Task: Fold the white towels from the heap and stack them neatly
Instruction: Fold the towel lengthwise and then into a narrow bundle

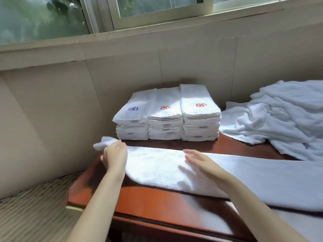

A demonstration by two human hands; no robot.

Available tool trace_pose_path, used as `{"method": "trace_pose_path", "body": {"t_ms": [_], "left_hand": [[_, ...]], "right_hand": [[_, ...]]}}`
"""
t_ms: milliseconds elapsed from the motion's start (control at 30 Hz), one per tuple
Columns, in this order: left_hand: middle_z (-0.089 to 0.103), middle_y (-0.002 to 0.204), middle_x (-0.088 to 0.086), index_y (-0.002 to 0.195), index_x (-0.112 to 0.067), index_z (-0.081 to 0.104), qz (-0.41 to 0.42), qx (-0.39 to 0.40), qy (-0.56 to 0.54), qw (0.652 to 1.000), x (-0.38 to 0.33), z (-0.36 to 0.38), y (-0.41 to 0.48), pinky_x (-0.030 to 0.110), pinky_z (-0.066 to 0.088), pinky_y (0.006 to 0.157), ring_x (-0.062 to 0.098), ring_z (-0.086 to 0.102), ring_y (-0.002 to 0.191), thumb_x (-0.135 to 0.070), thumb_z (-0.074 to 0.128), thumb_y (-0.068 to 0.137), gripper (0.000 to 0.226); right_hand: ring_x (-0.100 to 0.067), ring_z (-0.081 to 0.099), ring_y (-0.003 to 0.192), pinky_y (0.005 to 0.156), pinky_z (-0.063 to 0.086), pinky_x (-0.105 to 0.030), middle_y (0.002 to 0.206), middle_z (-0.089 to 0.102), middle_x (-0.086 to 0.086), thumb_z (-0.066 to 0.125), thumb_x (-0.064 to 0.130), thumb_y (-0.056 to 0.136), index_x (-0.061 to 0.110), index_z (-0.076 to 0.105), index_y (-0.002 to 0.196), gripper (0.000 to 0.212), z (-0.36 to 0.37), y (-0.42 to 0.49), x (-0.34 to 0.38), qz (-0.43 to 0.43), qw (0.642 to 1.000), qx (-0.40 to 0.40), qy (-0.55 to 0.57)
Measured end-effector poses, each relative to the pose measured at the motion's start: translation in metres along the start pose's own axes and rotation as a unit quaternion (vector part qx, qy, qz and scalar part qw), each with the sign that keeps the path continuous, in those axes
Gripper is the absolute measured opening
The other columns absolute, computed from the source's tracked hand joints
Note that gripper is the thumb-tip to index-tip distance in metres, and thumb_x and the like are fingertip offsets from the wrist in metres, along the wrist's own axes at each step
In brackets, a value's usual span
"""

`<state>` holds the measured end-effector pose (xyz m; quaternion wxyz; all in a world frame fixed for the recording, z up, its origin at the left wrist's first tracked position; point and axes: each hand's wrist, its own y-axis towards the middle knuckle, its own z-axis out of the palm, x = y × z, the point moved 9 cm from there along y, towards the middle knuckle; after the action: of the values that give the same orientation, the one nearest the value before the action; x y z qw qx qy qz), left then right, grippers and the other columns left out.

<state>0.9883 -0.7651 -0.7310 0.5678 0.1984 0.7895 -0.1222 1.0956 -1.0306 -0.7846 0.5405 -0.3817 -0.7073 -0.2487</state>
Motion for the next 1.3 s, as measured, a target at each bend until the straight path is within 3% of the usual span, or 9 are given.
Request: {"method": "trace_pose_path", "body": {"t_ms": [100, 233, 400, 533, 667, 800, 1000, 1133, 1300], "left_hand": [[0.067, 0.101, 0.001, 0.097, -0.016, 0.075, 0.279, 0.15, 0.054, 0.947, -0.072, 0.052, -0.079, 0.024, 0.042, 0.086, 0.017, 0.059, 0.103, -0.022, 0.059, 0.092, 0.018], [0.068, 0.092, -0.013, 0.074, -0.021, 0.074, 0.354, 0.493, 0.073, 0.791, -0.071, 0.12, -0.205, 0.009, 0.039, 0.069, -0.004, 0.059, 0.085, -0.017, 0.064, 0.089, 0.018], [0.07, 0.087, -0.004, 0.082, -0.014, 0.074, 0.359, 0.31, 0.1, 0.875, -0.061, 0.105, -0.157, 0.006, 0.036, 0.066, 0.003, 0.058, 0.078, -0.013, 0.063, 0.09, 0.014], [0.066, 0.095, -0.001, 0.091, -0.018, 0.071, 0.298, 0.175, 0.163, 0.924, -0.041, 0.09, -0.11, 0.023, 0.038, 0.077, 0.02, 0.059, 0.095, -0.02, 0.058, 0.092, 0.014], [0.051, 0.13, 0.004, 0.125, -0.021, 0.059, 0.254, 0.256, 0.226, 0.905, -0.016, 0.127, -0.113, 0.032, 0.034, 0.105, 0.024, 0.046, 0.123, -0.03, 0.058, 0.09, 0.036], [0.026, 0.148, 0.002, 0.143, -0.033, 0.037, 0.251, 0.356, 0.264, 0.86, -0.005, 0.171, -0.151, 0.035, 0.027, 0.111, 0.026, 0.033, 0.134, -0.045, 0.055, 0.089, 0.058], [0.026, 0.15, 0.012, 0.149, -0.025, 0.024, 0.234, 0.315, 0.286, 0.874, -0.014, 0.194, -0.167, 0.041, 0.033, 0.104, 0.036, 0.037, 0.131, -0.051, 0.046, 0.093, 0.066], [0.04, 0.143, 0.016, 0.146, -0.012, 0.025, 0.164, 0.293, 0.287, 0.897, -0.012, 0.193, -0.155, 0.042, 0.035, 0.1, 0.039, 0.042, 0.127, -0.049, 0.047, 0.092, 0.069], [0.037, 0.149, 0.012, 0.149, -0.009, 0.018, 0.116, 0.343, 0.258, 0.896, -0.007, 0.204, -0.16, 0.039, 0.035, 0.102, 0.033, 0.041, 0.132, -0.053, 0.059, 0.085, 0.089]], "right_hand": [[-0.028, 0.057, 0.113, 0.096, 0.04, -0.041, 0.123, 0.06, -0.01, 0.036, 0.048, 0.098, 0.021, 0.054, 0.119, 0.039, -0.047, -0.015, -0.002, 0.059, 0.945, -0.078, 0.313], [-0.035, 0.063, 0.105, 0.085, 0.051, -0.045, 0.114, 0.065, -0.018, 0.041, 0.058, 0.09, 0.007, 0.061, 0.117, 0.061, -0.09, -0.04, -0.02, 0.101, 0.902, -0.091, 0.409], [-0.018, 0.056, 0.078, 0.07, 0.042, -0.027, 0.085, 0.059, -0.005, 0.063, 0.013, 0.088, 0.011, 0.064, 0.095, 0.008, -0.118, -0.052, -0.048, 0.137, 0.963, -0.198, 0.122], [-0.019, 0.059, 0.085, 0.073, 0.044, -0.029, 0.093, 0.065, -0.005, 0.051, -0.003, 0.082, 0.009, 0.063, 0.099, 0.024, -0.129, -0.05, -0.045, 0.111, 0.966, -0.232, 0.018], [-0.017, 0.066, 0.085, 0.075, 0.052, -0.031, 0.094, 0.069, -0.003, 0.057, -0.002, 0.085, 0.014, 0.065, 0.104, 0.026, -0.18, -0.072, -0.031, 0.072, 0.961, -0.262, 0.047], [-0.014, 0.068, 0.064, 0.052, 0.052, -0.022, 0.083, 0.071, -0.004, 0.07, 0.004, 0.08, 0.01, 0.067, 0.103, 0.024, -0.251, -0.12, -0.039, 0.075, 0.922, -0.366, 0.103], [-0.027, 0.053, 0.118, 0.096, 0.041, -0.032, 0.131, 0.056, -0.012, 0.069, 0.018, 0.083, 0.007, 0.056, 0.129, 0.049, -0.279, -0.157, -0.082, 0.221, 0.884, -0.38, -0.158], [-0.015, 0.057, 0.076, 0.059, 0.043, -0.02, 0.088, 0.059, -0.003, 0.07, 0.005, 0.081, 0.017, 0.054, 0.131, 0.054, -0.276, -0.16, -0.079, 0.155, 0.913, -0.366, -0.089], [0.0, 0.059, 0.059, 0.059, 0.047, -0.012, 0.062, 0.062, 0.014, 0.074, 0.005, 0.077, 0.019, 0.065, 0.112, 0.038, -0.316, -0.189, -0.058, 0.027, 0.872, -0.487, 0.029]]}}
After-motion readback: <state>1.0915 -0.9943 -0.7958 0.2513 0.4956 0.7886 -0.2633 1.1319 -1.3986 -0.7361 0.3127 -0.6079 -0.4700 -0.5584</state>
